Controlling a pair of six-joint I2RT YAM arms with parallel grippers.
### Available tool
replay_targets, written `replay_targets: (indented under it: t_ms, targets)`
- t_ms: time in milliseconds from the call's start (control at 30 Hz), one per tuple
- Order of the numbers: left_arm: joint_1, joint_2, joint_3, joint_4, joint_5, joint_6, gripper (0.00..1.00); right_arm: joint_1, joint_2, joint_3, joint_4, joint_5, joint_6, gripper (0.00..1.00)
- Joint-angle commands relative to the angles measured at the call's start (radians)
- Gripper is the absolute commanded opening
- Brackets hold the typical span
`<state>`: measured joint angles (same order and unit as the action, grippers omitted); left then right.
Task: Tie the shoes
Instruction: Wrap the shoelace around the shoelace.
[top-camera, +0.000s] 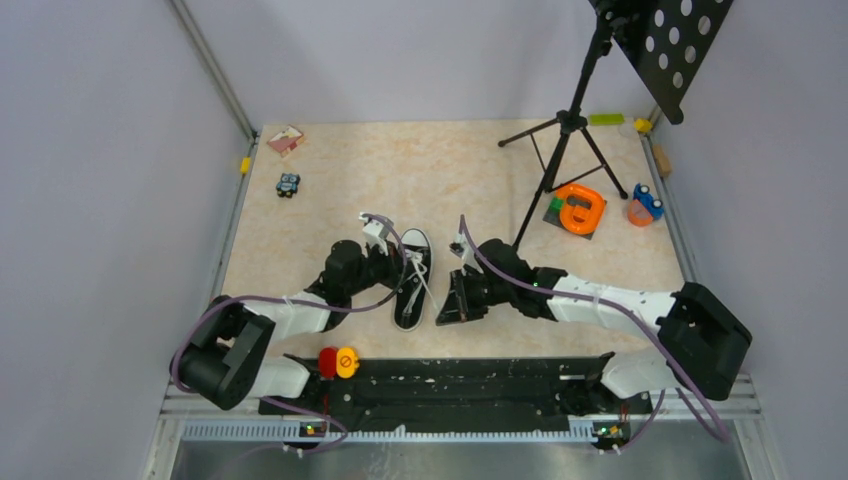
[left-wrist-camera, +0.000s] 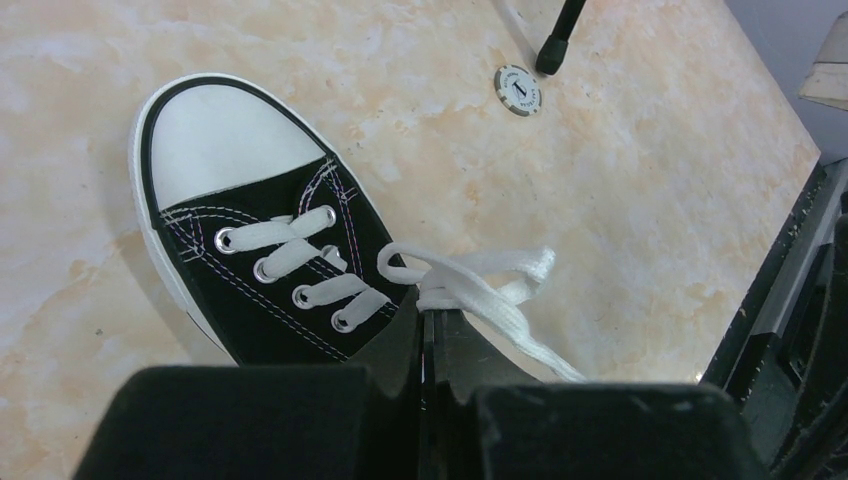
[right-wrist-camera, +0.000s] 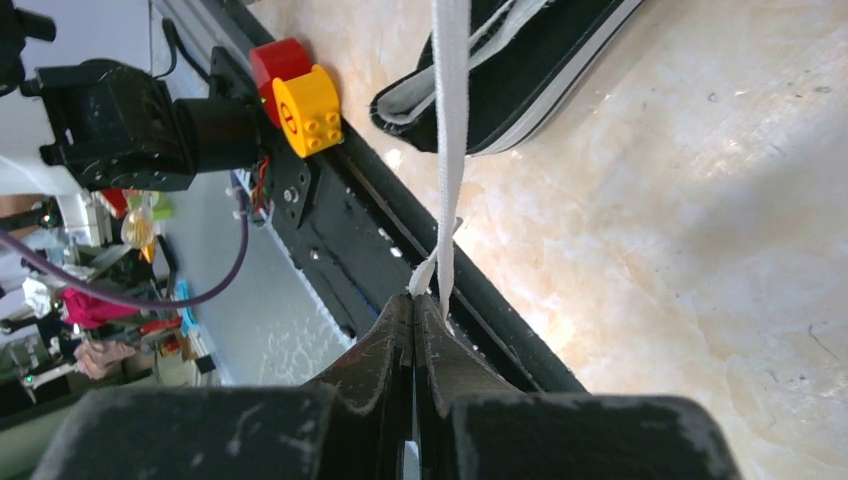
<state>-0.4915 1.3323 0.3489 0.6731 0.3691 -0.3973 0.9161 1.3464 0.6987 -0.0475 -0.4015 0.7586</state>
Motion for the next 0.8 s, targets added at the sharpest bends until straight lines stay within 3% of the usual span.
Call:
replay_targets:
  t_ms: [0, 300, 767]
  targets:
    - [0.006, -0.023, 0.005, 0.031, 0.005, 0.012, 0.0, 0.014, -0.053, 0.027, -0.032, -0.073, -0.048, 0.0]
    - [0.005, 0.001, 0.019, 0.029, 0.035, -0.001, 0.0, 0.013, -0.049, 0.084, -0.056, -0.09, -0.075, 0.0]
    - [0.004, 0.059, 0.022, 0.132, 0.12, -0.077, 0.0, 0.014, 0.08, 0.201, 0.097, -0.058, -0.051, 0.0]
